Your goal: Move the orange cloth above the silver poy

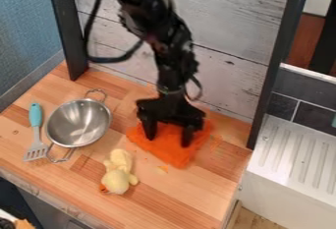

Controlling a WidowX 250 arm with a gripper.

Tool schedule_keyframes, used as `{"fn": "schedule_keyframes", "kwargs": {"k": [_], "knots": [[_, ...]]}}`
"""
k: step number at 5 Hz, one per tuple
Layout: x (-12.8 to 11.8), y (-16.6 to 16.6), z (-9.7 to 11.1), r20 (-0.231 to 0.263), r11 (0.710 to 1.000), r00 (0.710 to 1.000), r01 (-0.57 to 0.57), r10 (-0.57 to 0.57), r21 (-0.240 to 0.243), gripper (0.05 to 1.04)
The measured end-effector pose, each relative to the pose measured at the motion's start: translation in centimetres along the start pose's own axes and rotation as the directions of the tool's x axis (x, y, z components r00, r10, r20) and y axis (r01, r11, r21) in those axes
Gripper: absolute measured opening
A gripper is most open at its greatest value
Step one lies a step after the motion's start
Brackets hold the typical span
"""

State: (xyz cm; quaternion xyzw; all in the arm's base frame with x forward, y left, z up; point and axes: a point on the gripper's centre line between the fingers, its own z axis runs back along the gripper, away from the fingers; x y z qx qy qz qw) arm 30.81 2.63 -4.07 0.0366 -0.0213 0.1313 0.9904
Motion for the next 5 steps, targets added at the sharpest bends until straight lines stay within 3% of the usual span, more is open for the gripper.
{"fn": "schedule_keyframes", "kwargs": {"k": [1,2,5], "knots": [[2.5,2.5,-0.5,-0.024,0.990,0.990,-0.138,0.138,-0.017,1.001],[3.3,4.4,-0.7,-0.027,0.978,0.978,-0.207,0.207,-0.005,1.001],[2.8,10.7,-0.7,-0.049,0.900,0.899,-0.436,0.436,0.010,1.001]]}}
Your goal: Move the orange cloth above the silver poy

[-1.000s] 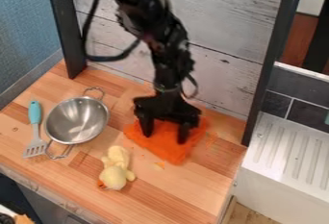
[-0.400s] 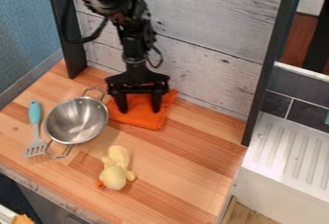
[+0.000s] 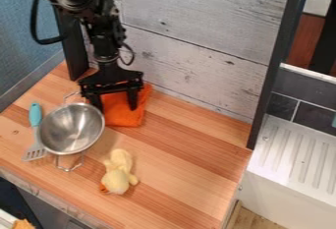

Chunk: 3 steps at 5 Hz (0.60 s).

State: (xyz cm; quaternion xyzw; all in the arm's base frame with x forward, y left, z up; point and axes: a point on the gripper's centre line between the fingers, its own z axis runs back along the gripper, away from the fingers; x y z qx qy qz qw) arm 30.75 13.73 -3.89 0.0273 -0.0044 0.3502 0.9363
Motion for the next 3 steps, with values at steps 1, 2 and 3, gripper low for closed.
{"fn": "schedule_keyframes", "kwargs": {"k": [1,2,3], "knots": [[1.1,2.4,0.1,-0.017,0.994,0.994,-0.104,0.104,-0.022,1.001],[1.5,4.1,0.0,-0.044,0.983,0.983,-0.181,0.179,-0.035,1.001],[1.6,4.5,0.0,-0.042,0.979,0.979,-0.202,0.201,-0.035,1.001]]}}
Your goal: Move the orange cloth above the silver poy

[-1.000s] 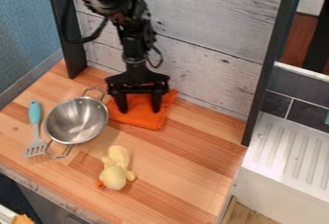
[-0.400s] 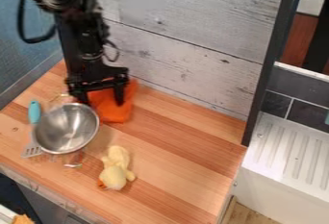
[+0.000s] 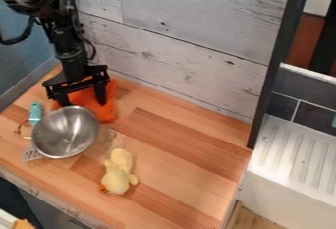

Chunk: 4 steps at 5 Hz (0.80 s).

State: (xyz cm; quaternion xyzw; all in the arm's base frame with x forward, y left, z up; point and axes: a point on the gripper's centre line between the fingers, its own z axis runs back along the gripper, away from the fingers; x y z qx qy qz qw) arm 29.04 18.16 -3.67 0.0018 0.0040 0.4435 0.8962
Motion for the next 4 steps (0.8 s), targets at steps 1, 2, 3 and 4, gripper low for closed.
{"fn": "schedule_keyframes", "kwargs": {"k": [1,2,3,4], "knots": [[0.0,0.0,0.0,0.000,1.000,1.000,0.011,-0.011,-0.001,1.001],[-0.6,-0.1,0.4,-0.045,0.998,0.997,0.056,-0.056,0.000,1.001],[0.0,-0.6,4.0,0.041,0.998,0.998,0.055,-0.053,-0.038,1.000],[-0.6,-1.0,6.8,0.089,0.994,0.994,0.065,-0.057,-0.093,1.000]]}}
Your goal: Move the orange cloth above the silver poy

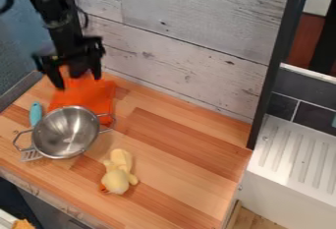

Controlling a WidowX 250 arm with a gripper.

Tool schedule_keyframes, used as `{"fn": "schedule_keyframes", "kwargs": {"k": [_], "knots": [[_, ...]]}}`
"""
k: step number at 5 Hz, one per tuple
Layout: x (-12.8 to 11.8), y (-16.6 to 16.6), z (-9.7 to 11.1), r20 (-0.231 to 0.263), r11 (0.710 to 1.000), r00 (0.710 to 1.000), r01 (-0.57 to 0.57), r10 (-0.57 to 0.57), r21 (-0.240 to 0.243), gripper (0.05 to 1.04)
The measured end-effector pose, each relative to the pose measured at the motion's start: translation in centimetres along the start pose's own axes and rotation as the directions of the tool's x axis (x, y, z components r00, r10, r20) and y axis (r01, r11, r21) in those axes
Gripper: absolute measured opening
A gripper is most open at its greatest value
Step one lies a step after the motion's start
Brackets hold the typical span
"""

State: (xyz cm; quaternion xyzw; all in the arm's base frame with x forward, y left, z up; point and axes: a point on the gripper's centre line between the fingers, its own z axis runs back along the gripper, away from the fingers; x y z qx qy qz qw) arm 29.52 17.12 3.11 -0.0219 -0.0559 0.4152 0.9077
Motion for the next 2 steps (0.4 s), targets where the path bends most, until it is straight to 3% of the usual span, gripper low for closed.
{"fn": "schedule_keyframes", "kwargs": {"k": [1,2], "knots": [[0.05,-0.27,2.29,0.056,0.999,0.998,0.041,-0.040,-0.023,1.000],[0.02,-0.26,2.31,0.056,0.999,0.998,0.044,-0.043,-0.022,1.000]]}}
